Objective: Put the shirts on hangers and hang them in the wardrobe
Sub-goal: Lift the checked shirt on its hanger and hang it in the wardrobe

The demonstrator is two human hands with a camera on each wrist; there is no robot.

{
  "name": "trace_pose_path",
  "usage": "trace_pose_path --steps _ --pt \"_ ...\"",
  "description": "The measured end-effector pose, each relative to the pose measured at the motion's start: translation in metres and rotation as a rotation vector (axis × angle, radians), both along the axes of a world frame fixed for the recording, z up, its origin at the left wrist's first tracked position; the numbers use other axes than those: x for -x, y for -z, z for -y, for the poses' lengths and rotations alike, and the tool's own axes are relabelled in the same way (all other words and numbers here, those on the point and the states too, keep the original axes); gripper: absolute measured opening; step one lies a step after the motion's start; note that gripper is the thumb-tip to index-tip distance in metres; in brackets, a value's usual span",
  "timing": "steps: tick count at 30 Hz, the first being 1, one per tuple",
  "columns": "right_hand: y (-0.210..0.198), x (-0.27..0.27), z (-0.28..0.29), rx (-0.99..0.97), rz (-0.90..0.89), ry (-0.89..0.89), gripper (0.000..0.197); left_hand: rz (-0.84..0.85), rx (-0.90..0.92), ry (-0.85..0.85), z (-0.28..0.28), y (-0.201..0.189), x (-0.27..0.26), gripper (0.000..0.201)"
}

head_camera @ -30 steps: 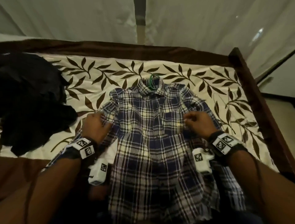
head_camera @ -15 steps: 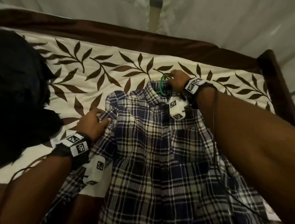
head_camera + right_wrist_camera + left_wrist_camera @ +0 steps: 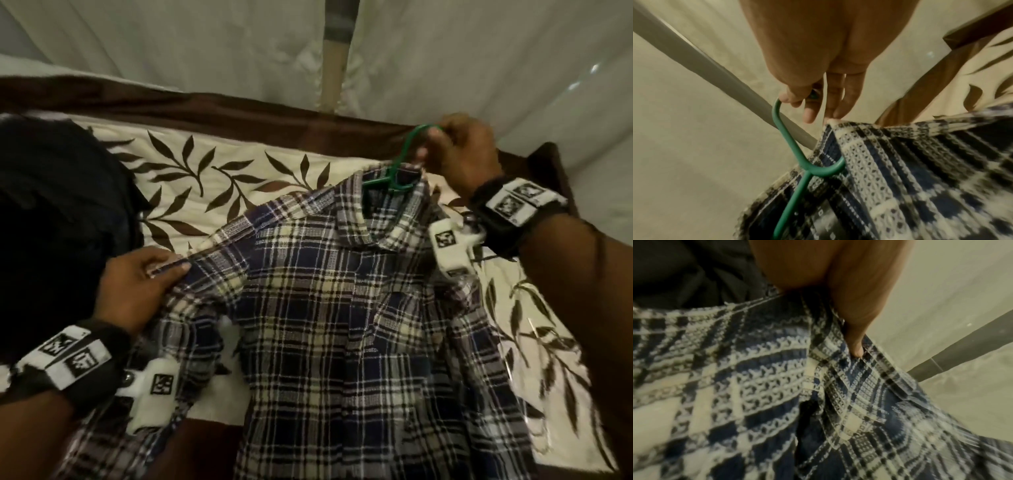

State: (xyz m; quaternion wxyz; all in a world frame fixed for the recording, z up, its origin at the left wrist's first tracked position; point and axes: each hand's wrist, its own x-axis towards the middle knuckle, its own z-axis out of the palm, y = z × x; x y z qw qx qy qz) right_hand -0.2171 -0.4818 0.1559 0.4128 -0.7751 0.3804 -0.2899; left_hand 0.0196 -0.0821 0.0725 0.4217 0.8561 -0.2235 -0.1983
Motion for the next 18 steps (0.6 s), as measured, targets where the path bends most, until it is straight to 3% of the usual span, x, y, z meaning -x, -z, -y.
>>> trace_pose_path --steps 6,9,12,14,17,18 --pt "-0.207 0.04 -0.037 -0.066 0.075 -0.032 0.02 -0.083 0.103 -0.055 -0.002 -0.163 0.006 0.016" --pt "-0.311 0.055 -0.067 -0.02 0.234 0.029 0.019 -0.1 0.211 0.05 -0.001 -0.245 0.023 0.049" --pt "-0.389 0.054 -0.094 -0.026 0.36 -0.022 0.018 0.071 0.24 0.233 0.025 -0.322 0.049 0.077" --pt "-0.431 0.052 -0.115 -0.049 0.38 -0.102 0.017 0.172 0.282 0.328 0.047 -0.366 0.06 0.069" --pt "-0.483 0.06 -0.133 -0.044 0.454 -0.111 0.016 0.207 0.368 0.4 0.072 -0.423 0.059 0.032" --pt "-0.497 0.063 -0.135 -0.032 0.487 -0.106 0.016 0.237 0.387 0.401 0.077 -0.437 0.055 0.028"
